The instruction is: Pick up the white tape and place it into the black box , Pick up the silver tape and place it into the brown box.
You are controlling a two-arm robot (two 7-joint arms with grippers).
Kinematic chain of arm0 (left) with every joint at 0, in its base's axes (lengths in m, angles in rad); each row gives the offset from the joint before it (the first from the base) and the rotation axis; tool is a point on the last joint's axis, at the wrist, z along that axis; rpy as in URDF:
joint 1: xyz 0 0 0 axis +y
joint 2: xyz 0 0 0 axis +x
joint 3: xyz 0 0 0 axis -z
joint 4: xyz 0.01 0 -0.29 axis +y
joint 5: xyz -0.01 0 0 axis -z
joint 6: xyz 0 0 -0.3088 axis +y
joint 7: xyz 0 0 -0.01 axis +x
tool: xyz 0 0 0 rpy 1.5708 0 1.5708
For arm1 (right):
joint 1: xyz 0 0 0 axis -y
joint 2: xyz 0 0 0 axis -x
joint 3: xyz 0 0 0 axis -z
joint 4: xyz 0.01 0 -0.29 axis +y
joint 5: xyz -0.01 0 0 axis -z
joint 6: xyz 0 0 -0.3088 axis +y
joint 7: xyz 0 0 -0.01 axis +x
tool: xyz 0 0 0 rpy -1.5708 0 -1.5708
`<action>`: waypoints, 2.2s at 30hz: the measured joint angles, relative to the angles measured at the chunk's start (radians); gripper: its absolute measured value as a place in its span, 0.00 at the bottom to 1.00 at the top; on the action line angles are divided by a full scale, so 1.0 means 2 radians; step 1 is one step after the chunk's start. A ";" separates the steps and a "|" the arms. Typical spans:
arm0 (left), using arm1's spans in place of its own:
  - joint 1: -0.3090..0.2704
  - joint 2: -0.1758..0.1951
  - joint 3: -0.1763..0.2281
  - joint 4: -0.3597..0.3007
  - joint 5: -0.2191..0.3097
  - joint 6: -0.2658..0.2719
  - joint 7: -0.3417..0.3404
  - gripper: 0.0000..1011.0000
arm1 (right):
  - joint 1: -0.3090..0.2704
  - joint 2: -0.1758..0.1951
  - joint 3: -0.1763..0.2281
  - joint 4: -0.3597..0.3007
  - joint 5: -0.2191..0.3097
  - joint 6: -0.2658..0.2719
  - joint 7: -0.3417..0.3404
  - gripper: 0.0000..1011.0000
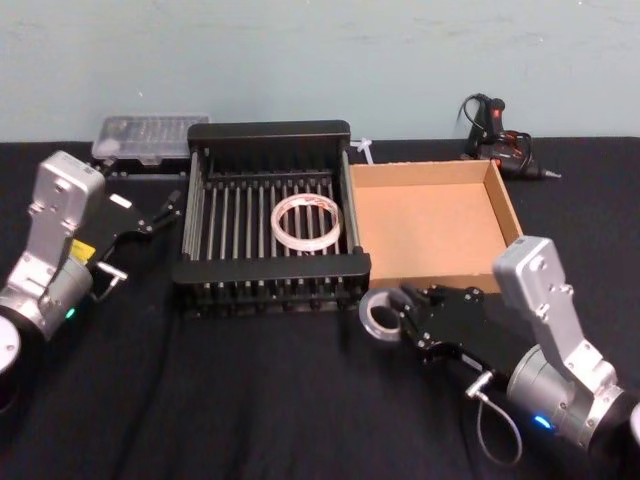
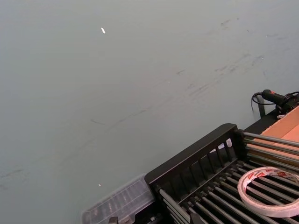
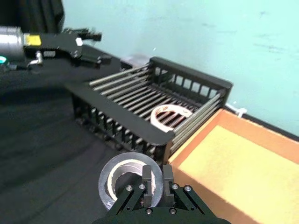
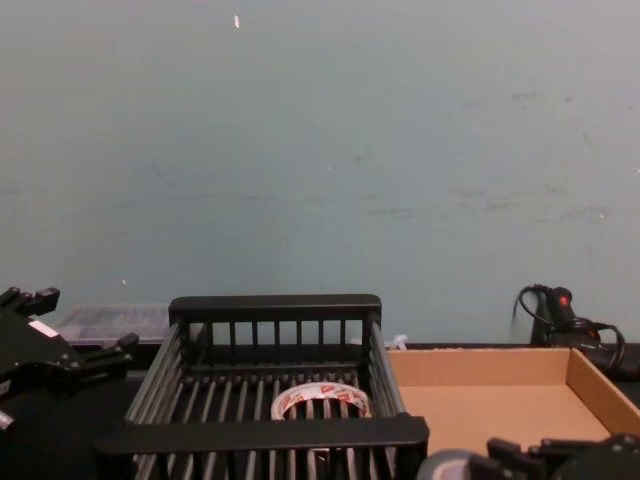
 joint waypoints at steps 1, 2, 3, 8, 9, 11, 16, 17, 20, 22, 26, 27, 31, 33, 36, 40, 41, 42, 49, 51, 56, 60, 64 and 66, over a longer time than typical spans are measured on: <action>0.000 0.000 0.000 0.000 0.000 0.000 0.000 0.99 | -0.001 -0.001 0.002 0.000 0.001 -0.003 -0.002 0.14; 0.000 0.000 0.000 0.000 0.000 0.000 0.000 0.99 | -0.002 -0.002 0.003 0.000 0.003 -0.006 -0.004 0.14; 0.000 0.000 0.000 0.000 0.000 0.000 0.000 0.99 | -0.003 -0.003 0.005 0.000 0.004 -0.009 -0.005 0.14; 0.000 0.000 0.000 0.000 0.000 0.000 0.000 0.99 | -0.009 -0.011 0.015 0.000 0.013 -0.027 -0.016 0.14; 0.000 0.000 0.000 0.000 0.000 0.000 0.000 0.99 | -0.009 -0.012 0.017 0.000 0.014 -0.030 -0.019 0.14; 0.000 0.000 0.000 0.000 0.000 0.000 0.000 0.99 | -0.010 -0.014 0.019 0.000 0.015 -0.033 -0.021 0.14; 0.000 0.000 0.000 0.000 0.000 0.000 0.000 0.99 | -0.011 -0.018 0.026 -0.001 0.016 -0.037 -0.028 0.14; 0.000 0.000 0.000 0.000 0.000 0.000 0.000 0.99 | -0.012 -0.020 0.030 -0.003 0.019 -0.037 -0.031 0.14; 0.000 0.000 0.000 0.000 0.000 0.000 0.000 0.99 | -0.013 -0.025 0.040 -0.007 0.026 -0.038 -0.037 0.14; 0.000 0.000 0.000 0.000 0.000 0.000 0.000 0.99 | -0.013 -0.026 0.043 -0.008 0.028 -0.038 -0.039 0.14; 0.000 0.000 0.000 0.000 0.000 0.000 0.000 0.99 | -0.013 -0.029 0.049 -0.009 0.029 -0.038 -0.043 0.14; 0.000 0.000 0.000 0.000 0.000 0.000 0.000 0.99 | -0.013 -0.029 0.050 -0.009 0.029 -0.038 -0.044 0.14; 0.000 0.000 0.000 0.000 0.000 0.000 0.000 0.99 | -0.012 -0.032 0.055 -0.009 0.029 -0.038 -0.048 0.14; 0.000 0.000 0.000 0.000 0.000 0.000 0.000 0.99 | -0.013 -0.034 0.059 -0.009 0.029 -0.039 -0.050 0.14; 0.000 0.000 0.000 0.000 0.000 0.000 0.000 0.99 | -0.014 -0.036 0.065 -0.007 0.031 -0.040 -0.053 0.14; 0.000 0.000 0.000 0.000 0.000 0.000 0.000 0.99 | -0.012 -0.040 0.073 -0.002 0.031 -0.040 -0.061 0.14; 0.000 0.000 0.000 0.000 0.000 0.000 0.000 0.99 | -0.011 -0.041 0.074 -0.001 0.030 -0.040 -0.062 0.14; 0.000 0.000 0.000 0.000 0.000 0.000 0.000 0.99 | -0.010 -0.043 0.076 0.001 0.030 -0.039 -0.064 0.14; 0.000 0.000 0.000 0.000 0.000 0.000 0.000 0.99 | 0.007 -0.055 0.085 0.020 0.024 -0.031 -0.076 0.14; 0.000 0.000 0.000 0.000 0.000 0.000 0.000 0.99 | 0.015 -0.058 0.087 0.028 0.020 -0.028 -0.080 0.14; 0.000 0.000 0.000 0.000 0.000 0.000 0.000 0.99 | 0.030 -0.065 0.089 0.044 0.012 -0.021 -0.085 0.14; 0.000 0.000 0.000 0.000 0.000 0.000 0.000 0.99 | 0.044 -0.070 0.088 0.059 0.004 -0.014 -0.086 0.14; 0.000 0.000 0.000 0.000 0.000 0.000 0.000 0.99 | 0.055 -0.072 0.085 0.071 -0.003 -0.009 -0.085 0.14; 0.000 0.000 0.000 0.000 0.000 0.000 0.000 0.99 | 0.062 -0.074 0.083 0.078 -0.006 -0.005 -0.084 0.14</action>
